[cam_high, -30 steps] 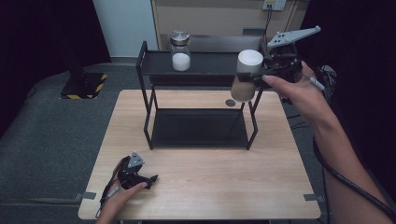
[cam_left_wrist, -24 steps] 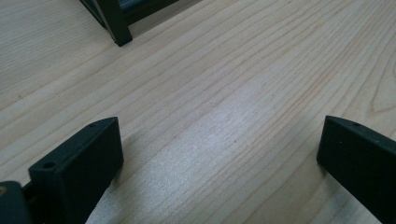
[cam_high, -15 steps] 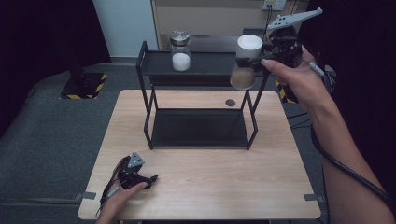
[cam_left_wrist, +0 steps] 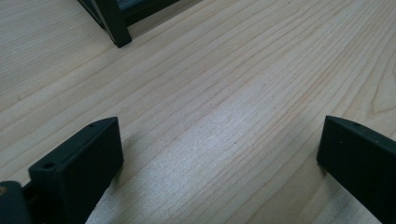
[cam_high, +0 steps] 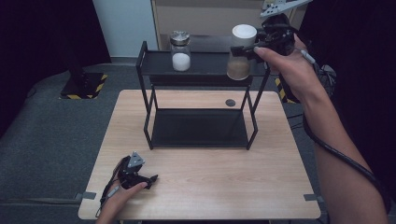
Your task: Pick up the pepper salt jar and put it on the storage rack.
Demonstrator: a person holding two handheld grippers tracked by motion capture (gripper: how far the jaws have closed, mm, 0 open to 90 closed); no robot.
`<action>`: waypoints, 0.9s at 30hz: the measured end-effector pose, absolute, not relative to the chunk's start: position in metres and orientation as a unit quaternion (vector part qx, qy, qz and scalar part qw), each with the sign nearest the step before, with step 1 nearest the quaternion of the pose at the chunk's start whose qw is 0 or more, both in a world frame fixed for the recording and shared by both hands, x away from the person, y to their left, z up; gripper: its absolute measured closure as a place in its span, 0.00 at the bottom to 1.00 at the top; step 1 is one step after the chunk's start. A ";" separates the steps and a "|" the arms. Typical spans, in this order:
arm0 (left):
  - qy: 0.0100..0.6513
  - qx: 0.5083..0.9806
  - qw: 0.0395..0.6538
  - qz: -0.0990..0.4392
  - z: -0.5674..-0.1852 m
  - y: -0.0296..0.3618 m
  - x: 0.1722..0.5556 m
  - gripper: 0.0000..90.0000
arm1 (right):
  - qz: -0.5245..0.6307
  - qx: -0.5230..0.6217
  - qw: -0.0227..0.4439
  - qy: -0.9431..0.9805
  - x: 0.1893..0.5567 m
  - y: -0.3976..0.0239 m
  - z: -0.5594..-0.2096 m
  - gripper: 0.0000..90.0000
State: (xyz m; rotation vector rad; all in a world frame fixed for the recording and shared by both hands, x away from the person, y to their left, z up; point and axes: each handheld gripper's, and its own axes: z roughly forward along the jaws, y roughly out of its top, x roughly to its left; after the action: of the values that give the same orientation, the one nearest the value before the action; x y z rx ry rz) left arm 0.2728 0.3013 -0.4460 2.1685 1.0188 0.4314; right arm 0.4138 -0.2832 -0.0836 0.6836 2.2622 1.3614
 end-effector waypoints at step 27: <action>0.389 0.838 0.346 0.164 -0.446 0.301 0.276 0.00 | 0.488 0.271 0.204 0.804 0.470 -0.258 -0.099 0.39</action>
State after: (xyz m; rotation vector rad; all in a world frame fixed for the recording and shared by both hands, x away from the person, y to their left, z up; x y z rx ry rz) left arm 0.2761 0.3011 -0.4456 2.1739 1.0102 0.4260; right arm 0.4697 -0.2580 -0.0990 0.7553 2.2430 1.3614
